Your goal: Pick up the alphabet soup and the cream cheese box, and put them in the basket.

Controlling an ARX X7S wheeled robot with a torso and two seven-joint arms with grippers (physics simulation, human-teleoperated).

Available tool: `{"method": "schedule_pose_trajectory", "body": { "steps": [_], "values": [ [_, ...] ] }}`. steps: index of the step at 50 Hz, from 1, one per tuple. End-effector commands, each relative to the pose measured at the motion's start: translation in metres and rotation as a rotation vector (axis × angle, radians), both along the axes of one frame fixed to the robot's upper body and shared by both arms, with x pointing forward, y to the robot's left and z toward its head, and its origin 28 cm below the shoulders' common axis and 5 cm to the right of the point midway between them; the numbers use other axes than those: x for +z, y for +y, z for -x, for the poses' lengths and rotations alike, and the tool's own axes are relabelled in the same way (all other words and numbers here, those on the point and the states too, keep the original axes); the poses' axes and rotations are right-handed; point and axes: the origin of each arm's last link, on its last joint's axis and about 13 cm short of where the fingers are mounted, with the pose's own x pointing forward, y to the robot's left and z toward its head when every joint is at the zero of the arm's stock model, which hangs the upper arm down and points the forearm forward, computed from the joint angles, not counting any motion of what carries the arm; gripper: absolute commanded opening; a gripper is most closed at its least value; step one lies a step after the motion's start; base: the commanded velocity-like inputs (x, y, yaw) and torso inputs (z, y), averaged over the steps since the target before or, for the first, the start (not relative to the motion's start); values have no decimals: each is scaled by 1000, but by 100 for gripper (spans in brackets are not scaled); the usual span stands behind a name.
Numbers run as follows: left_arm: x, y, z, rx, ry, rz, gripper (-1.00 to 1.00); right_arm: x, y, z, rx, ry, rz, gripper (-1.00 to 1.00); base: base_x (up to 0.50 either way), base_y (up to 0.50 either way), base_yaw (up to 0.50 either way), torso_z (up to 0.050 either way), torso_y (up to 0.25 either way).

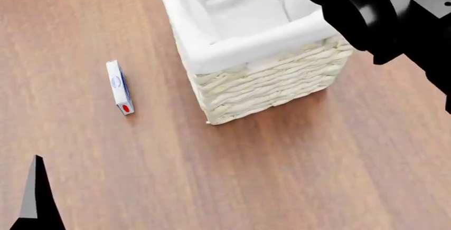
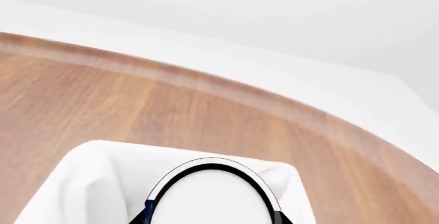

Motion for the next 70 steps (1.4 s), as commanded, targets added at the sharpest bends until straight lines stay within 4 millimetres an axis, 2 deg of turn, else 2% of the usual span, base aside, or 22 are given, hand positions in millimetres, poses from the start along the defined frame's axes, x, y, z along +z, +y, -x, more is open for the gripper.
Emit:
{"method": "schedule_pose_trajectory", "body": {
  "steps": [1, 4, 15, 19, 27, 46, 50, 51, 70],
  "values": [
    [0, 0, 2, 2, -1, -2, 100, -4, 1, 0, 6, -24, 41, -100, 0, 0, 0, 0, 0],
    [-1, 1, 2, 4, 0, -1, 100, -4, 3, -1, 15, -11, 47, -100, 0, 0, 0, 0, 0],
    [0, 2, 3, 4, -2, 6, 100, -24, 9, -4, 33, 14, 65, -100, 0, 0, 0, 0, 1],
    [1, 3, 3, 5, -4, 6, 100, -21, 9, -4, 30, 18, 67, -100, 0, 0, 0, 0, 0],
    [0, 2, 4, 2, -5, 5, 100, -31, 9, -2, 32, 25, 75, -100, 0, 0, 0, 0, 1],
    [1, 3, 4, 6, -6, 7, 100, -38, 10, -6, 29, 34, 90, -100, 0, 0, 0, 0, 1],
    [1, 3, 4, 7, -6, 8, 100, -34, 11, -5, 30, 34, 90, -100, 0, 0, 0, 0, 0],
    [1, 3, 4, 7, -6, 7, 100, -36, 11, -5, 30, 33, 92, 100, 0, 0, 0, 0, 0],
    [0, 2, 6, 7, -6, 1, 100, -38, 9, -3, 27, 29, 92, 100, 0, 0, 0, 0, 0]
  ]
}}
